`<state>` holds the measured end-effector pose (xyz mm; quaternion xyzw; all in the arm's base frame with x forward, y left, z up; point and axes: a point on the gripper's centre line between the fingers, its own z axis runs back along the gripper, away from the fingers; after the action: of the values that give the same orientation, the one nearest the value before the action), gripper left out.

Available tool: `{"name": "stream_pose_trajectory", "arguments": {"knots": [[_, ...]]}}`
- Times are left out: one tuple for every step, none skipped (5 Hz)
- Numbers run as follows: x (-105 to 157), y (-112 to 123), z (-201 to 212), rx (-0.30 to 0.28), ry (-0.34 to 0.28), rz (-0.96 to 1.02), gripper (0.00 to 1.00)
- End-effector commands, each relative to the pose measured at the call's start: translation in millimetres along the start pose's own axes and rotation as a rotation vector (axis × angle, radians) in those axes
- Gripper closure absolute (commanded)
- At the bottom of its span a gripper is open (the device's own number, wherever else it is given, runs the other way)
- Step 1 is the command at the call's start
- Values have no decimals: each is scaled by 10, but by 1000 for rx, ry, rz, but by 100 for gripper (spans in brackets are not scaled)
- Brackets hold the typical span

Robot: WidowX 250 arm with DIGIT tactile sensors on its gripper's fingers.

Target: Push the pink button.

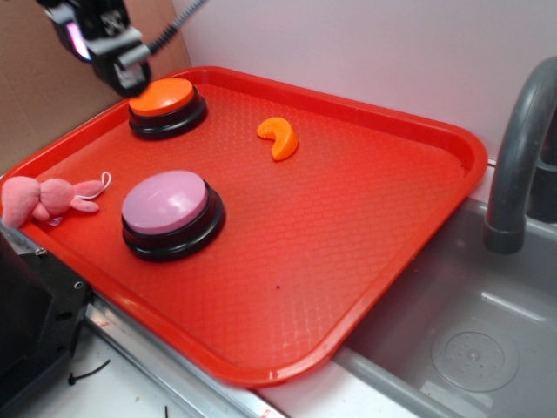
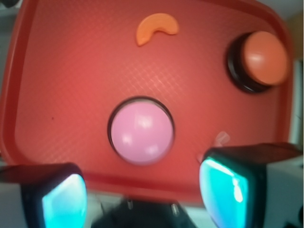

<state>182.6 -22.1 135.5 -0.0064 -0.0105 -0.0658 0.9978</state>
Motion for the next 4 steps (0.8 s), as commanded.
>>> {"name": "stream_pose_trajectory", "arguments": {"knots": [[72,-196,-579,7,-91,-159,0],[5,-153,-734,10,-105,-172,0],[-17,-90,-800,36,-98,-150,0],[-10,-58,-883,24,-78,-165,0]]}}
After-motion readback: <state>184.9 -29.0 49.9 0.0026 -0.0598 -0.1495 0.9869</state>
